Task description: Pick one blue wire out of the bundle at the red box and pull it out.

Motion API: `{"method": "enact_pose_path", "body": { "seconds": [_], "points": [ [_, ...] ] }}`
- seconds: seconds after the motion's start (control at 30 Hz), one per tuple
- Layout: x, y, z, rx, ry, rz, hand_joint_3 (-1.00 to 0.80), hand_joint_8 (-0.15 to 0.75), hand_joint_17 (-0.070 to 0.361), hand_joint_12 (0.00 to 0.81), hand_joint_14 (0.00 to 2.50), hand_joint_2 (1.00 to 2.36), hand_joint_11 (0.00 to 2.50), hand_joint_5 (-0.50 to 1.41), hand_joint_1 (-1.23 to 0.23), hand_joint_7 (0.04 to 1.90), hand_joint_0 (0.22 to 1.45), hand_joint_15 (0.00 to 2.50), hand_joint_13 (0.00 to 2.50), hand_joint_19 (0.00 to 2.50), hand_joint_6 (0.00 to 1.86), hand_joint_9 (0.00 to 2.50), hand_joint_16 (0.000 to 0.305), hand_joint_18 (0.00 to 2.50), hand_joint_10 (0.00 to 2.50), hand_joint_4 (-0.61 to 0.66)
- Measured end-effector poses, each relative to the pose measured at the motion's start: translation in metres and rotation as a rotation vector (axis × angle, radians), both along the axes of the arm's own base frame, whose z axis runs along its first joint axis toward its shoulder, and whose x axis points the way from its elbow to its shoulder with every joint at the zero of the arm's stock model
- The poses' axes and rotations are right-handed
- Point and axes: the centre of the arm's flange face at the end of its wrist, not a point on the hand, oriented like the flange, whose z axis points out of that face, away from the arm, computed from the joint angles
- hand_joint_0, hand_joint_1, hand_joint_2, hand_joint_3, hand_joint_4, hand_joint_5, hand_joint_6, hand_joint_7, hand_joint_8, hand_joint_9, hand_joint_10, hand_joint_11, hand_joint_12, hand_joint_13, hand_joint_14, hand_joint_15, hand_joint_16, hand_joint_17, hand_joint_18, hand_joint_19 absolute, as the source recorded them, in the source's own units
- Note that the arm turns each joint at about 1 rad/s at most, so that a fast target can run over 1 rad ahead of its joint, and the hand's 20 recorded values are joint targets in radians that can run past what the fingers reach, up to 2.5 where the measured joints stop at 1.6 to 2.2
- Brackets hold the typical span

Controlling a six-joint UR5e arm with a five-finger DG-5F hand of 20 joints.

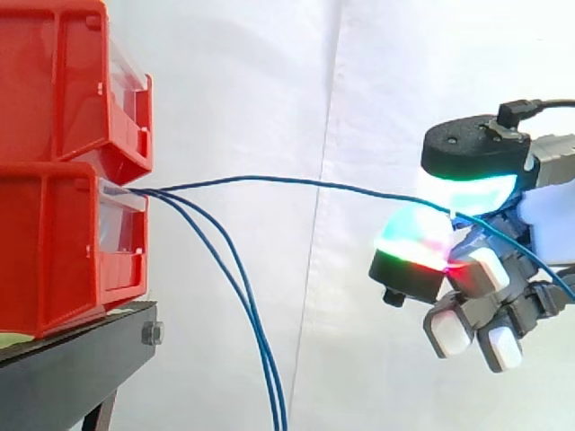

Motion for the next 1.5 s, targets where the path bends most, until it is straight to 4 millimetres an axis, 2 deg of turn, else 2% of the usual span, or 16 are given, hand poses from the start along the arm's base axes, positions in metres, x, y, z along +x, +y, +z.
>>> {"method": "enact_pose_path", "body": {
  "seconds": [0.13, 0.43, 0.7, 1.07, 1.5],
  "points": [
    [-0.0001, -0.0001, 0.0003, 0.000, 0.000, 0.000, -0.19, 0.396, 0.157, 0.484, 0.01, 1.01, 0.77, -0.18, -0.70, 0.92, 0.54, 0.46, 0.84, 0.50, 0.91, 1.01, 0.070, 0.82, 0.02, 0.24],
    [0.0000, 0.0000, 0.0003, 0.000, 0.000, 0.000, -0.27, 0.376, 0.141, 0.455, 0.02, 1.01, 0.77, -0.18, -0.69, 0.98, 0.52, 0.47, 0.81, 0.54, 0.90, 0.99, 0.063, 0.75, 0.02, 0.22],
    [-0.0001, 0.0000, 0.0006, 0.000, -0.001, 0.000, -0.16, 0.399, 0.152, 0.480, 0.01, 1.01, 0.78, -0.17, -0.73, 0.99, 0.56, 0.46, 0.84, 0.50, 0.91, 1.02, 0.068, 0.81, 0.02, 0.22],
    [0.0000, 0.0000, -0.0001, 0.000, 0.000, 0.000, 0.00, 0.404, 0.154, 0.481, 0.02, 1.01, 0.76, -0.17, -0.79, 1.08, 0.60, 0.44, 0.85, 0.47, 0.94, 1.03, 0.069, 0.84, 0.02, 0.07],
    [0.0000, -0.0001, -0.0001, 0.000, 0.000, -0.001, 0.01, 0.405, 0.156, 0.480, 0.02, 1.01, 0.75, -0.16, -0.78, 1.12, 0.61, 0.44, 0.85, 0.47, 0.94, 1.05, 0.069, 0.85, 0.02, 0.06]
  ]
}}
